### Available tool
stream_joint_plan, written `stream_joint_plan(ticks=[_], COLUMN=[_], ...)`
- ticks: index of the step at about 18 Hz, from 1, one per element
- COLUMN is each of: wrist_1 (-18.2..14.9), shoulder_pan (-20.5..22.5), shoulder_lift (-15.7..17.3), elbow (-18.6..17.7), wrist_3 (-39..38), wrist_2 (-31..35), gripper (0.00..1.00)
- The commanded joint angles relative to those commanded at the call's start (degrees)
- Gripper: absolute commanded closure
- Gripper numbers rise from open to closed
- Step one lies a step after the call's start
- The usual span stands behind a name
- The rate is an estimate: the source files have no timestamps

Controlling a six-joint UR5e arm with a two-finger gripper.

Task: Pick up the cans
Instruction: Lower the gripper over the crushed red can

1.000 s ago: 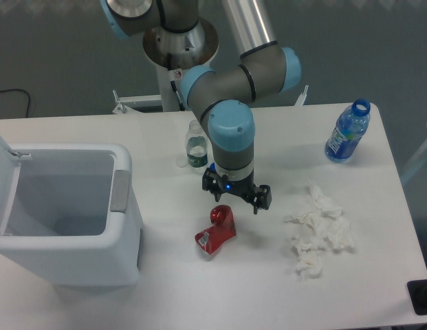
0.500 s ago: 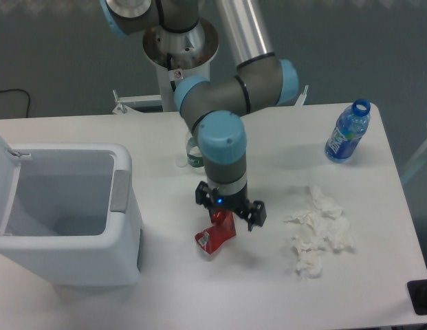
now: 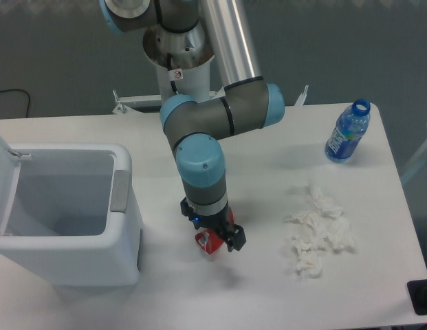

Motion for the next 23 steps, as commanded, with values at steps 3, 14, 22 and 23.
stream_joint_plan(ticks=[3, 14, 22, 23], wrist_1=[0.00, 0.00, 0.09, 0.09], shoulder_pan=[-1.05, -1.76, -2.20, -2.20], shoulder_lift=[-0.44, -1.76, -2.90, -2.99], elbow=[-0.09, -0.62, -0.70, -0.70], wrist_3=[0.36, 0.10, -0.43, -0.52], wrist_2=[1.49, 1.85, 1.76, 1.76], gripper=[0.00, 0.00, 0.00, 0.00])
